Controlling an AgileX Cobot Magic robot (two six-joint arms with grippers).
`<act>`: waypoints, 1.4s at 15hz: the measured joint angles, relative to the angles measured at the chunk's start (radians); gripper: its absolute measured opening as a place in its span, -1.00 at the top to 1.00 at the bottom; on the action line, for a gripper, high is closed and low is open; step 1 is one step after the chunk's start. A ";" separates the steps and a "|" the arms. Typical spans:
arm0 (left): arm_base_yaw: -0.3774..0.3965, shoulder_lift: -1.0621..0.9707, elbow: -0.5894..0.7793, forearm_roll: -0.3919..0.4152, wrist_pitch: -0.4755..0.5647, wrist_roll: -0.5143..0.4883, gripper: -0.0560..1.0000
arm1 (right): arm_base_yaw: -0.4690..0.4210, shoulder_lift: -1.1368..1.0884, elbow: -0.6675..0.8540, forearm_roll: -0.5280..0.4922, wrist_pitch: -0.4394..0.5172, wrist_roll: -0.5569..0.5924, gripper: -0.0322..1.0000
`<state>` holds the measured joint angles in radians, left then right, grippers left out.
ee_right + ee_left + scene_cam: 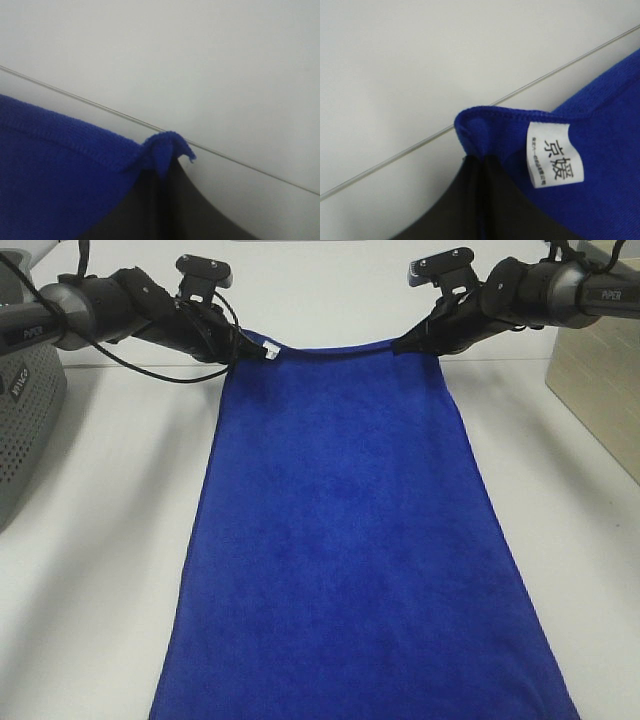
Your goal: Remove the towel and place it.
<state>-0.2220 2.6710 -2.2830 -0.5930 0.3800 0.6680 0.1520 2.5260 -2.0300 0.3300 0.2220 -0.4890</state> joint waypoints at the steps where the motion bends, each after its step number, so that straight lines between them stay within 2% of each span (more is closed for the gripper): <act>1: -0.006 0.001 0.000 0.000 -0.016 0.005 0.89 | 0.000 0.000 0.000 0.000 -0.005 0.000 0.90; 6: -0.005 0.005 0.000 0.000 -0.088 0.010 0.89 | 0.000 0.033 0.000 0.000 -0.023 0.000 0.90; 21: -0.005 0.050 -0.006 -0.003 -0.137 0.013 0.88 | 0.000 0.035 0.000 0.003 -0.024 0.001 0.88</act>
<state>-0.2270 2.7210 -2.2890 -0.5960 0.2430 0.6810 0.1520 2.5610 -2.0300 0.3330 0.1980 -0.4880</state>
